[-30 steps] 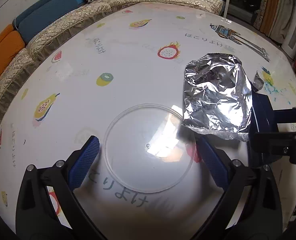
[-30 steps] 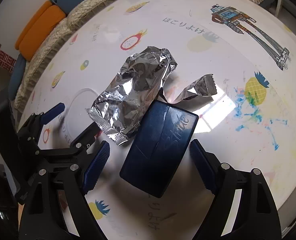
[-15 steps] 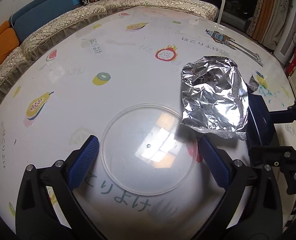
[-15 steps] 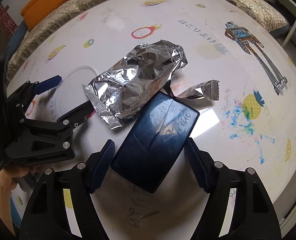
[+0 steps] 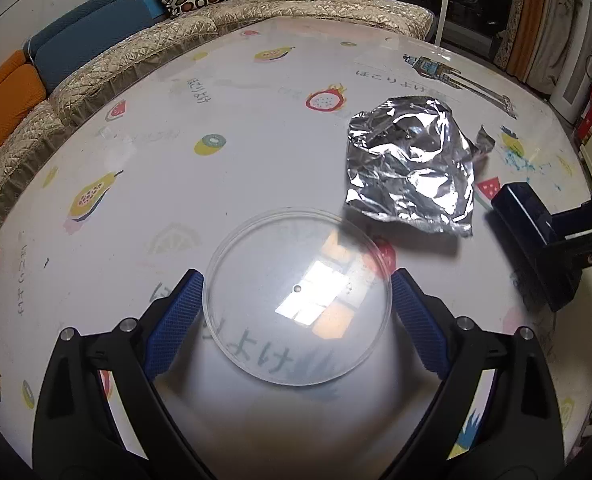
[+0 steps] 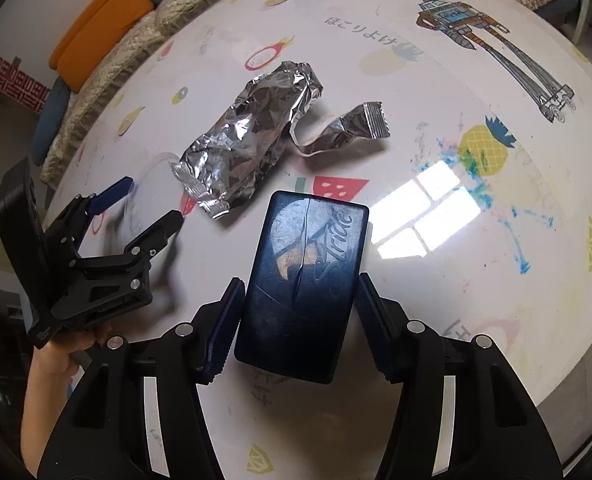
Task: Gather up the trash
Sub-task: 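Grasp the clear round lid with the left tool while the right tool grasps the dark blue box, then carry the clear lid and blue box over the bin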
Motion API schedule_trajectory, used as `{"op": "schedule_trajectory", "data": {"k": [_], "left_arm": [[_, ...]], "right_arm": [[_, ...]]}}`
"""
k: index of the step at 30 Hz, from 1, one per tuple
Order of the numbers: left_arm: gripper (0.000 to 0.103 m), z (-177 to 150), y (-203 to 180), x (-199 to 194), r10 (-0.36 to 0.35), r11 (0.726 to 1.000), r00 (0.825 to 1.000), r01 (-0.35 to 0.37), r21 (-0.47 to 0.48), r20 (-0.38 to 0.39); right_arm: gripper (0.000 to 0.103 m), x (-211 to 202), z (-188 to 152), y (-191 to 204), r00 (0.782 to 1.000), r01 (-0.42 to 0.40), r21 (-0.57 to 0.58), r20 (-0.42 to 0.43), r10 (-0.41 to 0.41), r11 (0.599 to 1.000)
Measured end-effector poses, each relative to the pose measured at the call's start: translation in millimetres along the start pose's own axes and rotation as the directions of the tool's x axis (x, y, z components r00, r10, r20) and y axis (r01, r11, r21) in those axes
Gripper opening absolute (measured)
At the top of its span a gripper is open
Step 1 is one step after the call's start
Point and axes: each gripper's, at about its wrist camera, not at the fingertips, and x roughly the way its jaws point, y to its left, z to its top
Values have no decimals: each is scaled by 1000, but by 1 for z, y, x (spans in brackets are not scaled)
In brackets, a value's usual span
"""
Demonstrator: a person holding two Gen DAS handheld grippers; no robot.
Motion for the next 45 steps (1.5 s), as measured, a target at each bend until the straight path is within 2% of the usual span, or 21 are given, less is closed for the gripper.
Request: {"op": "schedule_trajectory", "data": {"k": [3, 11, 19, 25, 31, 37, 45], "left_arm": [[91, -12, -4, -13, 23, 1000, 1000, -23, 20, -2], [91, -33, -11, -62, 33, 999, 999, -32, -14, 27], [91, -47, -36, -114, 51, 999, 995, -50, -15, 81], [91, -49, -64, -156, 31, 999, 991, -33, 14, 133], [91, -53, -109, -187, -5, 997, 986, -9, 82, 166], [91, -60, -163, -202, -54, 984, 985, 25, 175, 162], [91, -84, -258, -191, -164, 934, 982, 125, 336, 91]], "right_arm": [[57, -8, -7, -1, 1000, -7, -12, -1, 7, 1000], [57, -30, -38, -3, 999, -41, -13, 0, 41, 999], [57, -60, -72, -13, 994, -104, 13, 19, 103, 995], [57, -96, -104, -25, 987, -155, 17, 54, 154, 988], [57, -129, -144, -49, 978, -194, 45, 89, 189, 980], [57, -154, -189, -86, 973, -209, 84, 116, 199, 974], [57, -157, -258, -142, 974, -215, 175, 109, 199, 961]]}}
